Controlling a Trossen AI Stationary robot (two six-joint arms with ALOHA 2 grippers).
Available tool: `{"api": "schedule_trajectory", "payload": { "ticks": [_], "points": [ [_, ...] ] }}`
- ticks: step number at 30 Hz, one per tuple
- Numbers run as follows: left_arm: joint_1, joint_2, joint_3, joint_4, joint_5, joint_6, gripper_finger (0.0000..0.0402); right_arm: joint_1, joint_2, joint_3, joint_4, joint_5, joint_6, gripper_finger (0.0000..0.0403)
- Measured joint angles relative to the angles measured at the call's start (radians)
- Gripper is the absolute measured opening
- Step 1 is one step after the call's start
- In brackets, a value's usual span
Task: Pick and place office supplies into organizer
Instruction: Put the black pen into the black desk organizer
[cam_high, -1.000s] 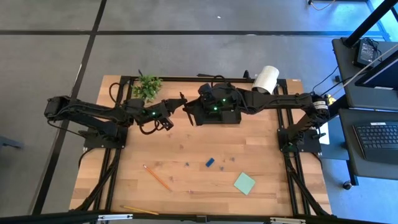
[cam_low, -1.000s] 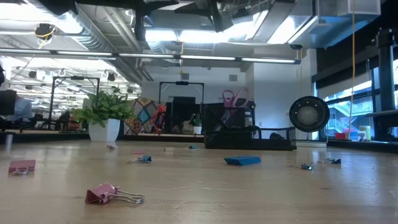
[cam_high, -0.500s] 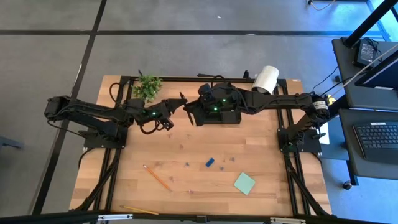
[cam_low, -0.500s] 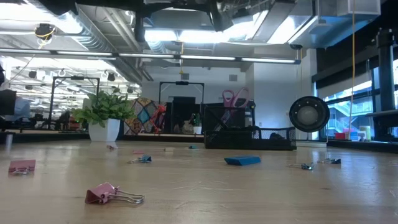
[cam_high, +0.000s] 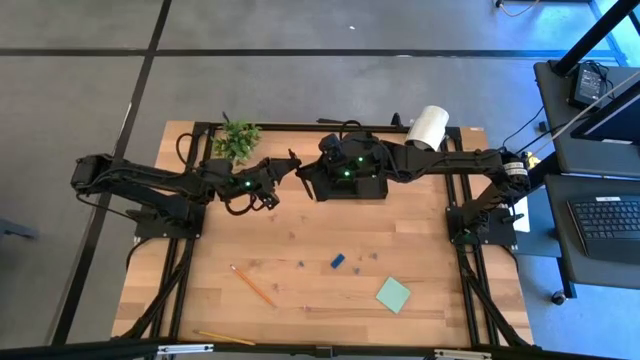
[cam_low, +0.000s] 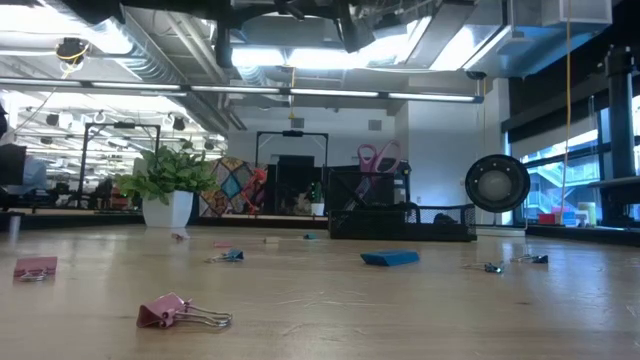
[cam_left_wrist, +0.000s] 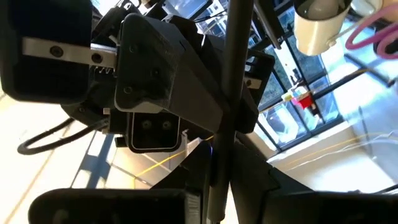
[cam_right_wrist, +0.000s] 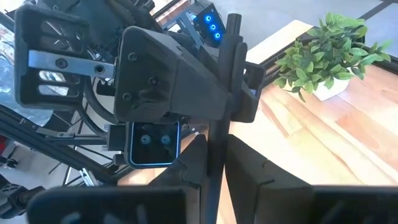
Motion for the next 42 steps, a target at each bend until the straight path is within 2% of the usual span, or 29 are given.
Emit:
{"api": "schedule_trajectory", "payload": {
  "ticks": [4,10,16,21,27,33,37,42],
  "points": [
    [0.0,0.0,0.0,0.0,-0.003,-0.049,0.0056,0.0,0.0,0.0,-0.002,-0.001,0.0,0.0045],
    [0.0,0.0,0.0,-0.003,-0.005,-0.082,0.0095,0.0,0.0,0.0,0.001,-0.001,-0.007,0.0045],
    [-0.001,0.0,0.0,-0.009,-0.059,-0.138,0.0126,0.0,0.0,0.0,-0.01,0.0,-0.006,0.0044],
    [-0.034,0.0,0.0,-0.005,-0.168,-0.183,0.0135,-0.006,0.0,0.0,-0.04,-0.003,-0.005,0.0044],
    [-0.086,-0.033,-0.001,-0.009,-0.247,-0.258,0.0132,-0.033,-0.001,0.0,-0.08,-0.014,-0.029,0.0044],
    [-0.125,-0.079,-0.002,-0.009,-0.403,-0.373,0.0132,-0.082,-0.032,-0.001,-0.176,0.004,-0.05,0.0044],
    [-0.143,-0.103,-0.002,-0.008,-0.481,-0.57,0.013,-0.112,-0.076,-0.001,-0.23,0.083,-0.114,0.0044],
    [-0.157,-0.128,-0.002,-0.009,-0.565,-1.113,0.0128,-0.141,-0.096,-0.001,-0.269,0.205,-0.242,0.0044]
  ]
}}
